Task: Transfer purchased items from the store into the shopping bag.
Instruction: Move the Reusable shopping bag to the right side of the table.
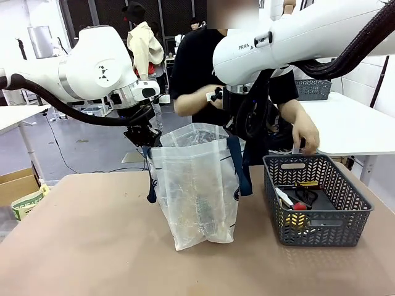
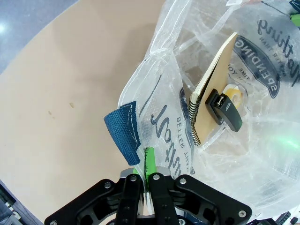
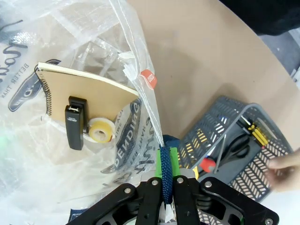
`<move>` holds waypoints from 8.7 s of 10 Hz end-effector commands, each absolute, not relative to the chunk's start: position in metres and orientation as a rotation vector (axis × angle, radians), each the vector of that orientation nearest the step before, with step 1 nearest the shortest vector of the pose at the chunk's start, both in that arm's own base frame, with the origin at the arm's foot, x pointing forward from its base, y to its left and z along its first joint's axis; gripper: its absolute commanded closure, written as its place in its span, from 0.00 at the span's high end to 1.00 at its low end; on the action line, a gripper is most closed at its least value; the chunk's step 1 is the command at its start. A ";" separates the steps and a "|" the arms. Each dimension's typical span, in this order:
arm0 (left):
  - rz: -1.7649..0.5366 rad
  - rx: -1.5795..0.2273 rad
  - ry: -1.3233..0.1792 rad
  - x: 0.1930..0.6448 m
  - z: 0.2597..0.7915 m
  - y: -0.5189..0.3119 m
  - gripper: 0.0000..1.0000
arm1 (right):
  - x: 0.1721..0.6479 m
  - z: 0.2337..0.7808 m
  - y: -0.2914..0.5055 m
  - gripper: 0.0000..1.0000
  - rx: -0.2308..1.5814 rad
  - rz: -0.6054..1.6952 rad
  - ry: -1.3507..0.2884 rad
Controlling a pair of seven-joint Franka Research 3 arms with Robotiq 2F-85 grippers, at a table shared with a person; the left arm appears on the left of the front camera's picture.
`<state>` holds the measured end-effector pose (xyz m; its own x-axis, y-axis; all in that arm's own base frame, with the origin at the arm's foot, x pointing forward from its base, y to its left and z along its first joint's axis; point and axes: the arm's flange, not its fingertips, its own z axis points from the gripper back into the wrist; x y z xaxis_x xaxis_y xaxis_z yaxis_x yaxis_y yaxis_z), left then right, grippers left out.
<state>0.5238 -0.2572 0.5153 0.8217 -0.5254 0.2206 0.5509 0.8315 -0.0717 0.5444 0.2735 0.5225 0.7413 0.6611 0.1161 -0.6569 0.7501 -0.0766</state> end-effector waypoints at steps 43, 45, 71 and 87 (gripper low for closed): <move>-0.568 -0.135 -0.195 0.524 0.515 -0.257 0.00 | 0.544 0.522 0.273 0.00 -0.033 0.719 -0.137; -0.568 -0.135 -0.195 0.524 0.515 -0.257 0.00 | 0.544 0.522 0.273 0.00 -0.033 0.719 -0.137; -0.568 -0.135 -0.195 0.524 0.515 -0.257 0.00 | 0.544 0.522 0.273 0.00 -0.033 0.719 -0.137; -0.568 -0.135 -0.195 0.524 0.515 -0.257 0.00 | 0.544 0.522 0.273 0.00 -0.033 0.719 -0.137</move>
